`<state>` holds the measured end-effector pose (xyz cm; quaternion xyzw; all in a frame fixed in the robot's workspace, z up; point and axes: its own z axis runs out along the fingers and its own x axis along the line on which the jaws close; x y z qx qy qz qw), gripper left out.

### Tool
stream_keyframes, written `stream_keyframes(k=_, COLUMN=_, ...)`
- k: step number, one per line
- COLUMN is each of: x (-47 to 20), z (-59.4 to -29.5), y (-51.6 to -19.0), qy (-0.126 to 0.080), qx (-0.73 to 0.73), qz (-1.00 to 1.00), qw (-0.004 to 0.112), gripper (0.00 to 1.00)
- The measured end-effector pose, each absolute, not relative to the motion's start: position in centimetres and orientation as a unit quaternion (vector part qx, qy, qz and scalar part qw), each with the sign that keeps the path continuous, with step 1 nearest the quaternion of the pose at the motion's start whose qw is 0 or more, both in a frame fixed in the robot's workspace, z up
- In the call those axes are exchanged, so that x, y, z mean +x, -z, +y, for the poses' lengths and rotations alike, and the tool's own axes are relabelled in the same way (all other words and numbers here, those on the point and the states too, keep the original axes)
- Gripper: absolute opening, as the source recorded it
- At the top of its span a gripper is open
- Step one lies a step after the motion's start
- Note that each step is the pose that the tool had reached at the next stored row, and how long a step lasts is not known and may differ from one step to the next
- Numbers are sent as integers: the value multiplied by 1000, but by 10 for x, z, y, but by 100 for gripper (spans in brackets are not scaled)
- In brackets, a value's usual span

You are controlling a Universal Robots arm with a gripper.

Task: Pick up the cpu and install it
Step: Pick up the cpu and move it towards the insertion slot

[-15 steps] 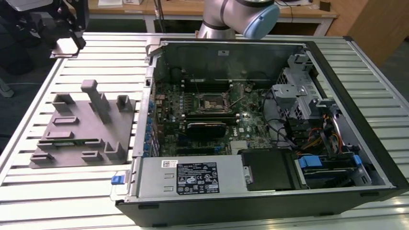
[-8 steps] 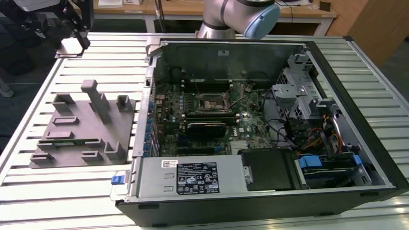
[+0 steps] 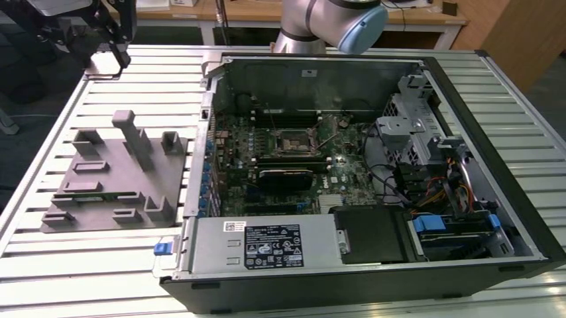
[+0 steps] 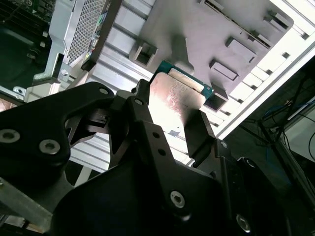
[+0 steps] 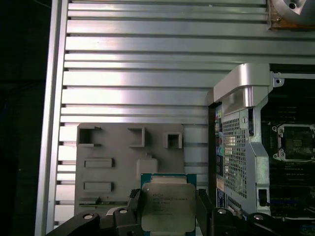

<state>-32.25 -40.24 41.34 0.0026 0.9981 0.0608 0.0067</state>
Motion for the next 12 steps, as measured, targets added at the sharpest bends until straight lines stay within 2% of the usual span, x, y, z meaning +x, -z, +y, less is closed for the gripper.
stream_keyframes(k=12, x=-305, z=-401, y=-413, qy=-59, qx=3, qz=998, qw=7, gripper=53)
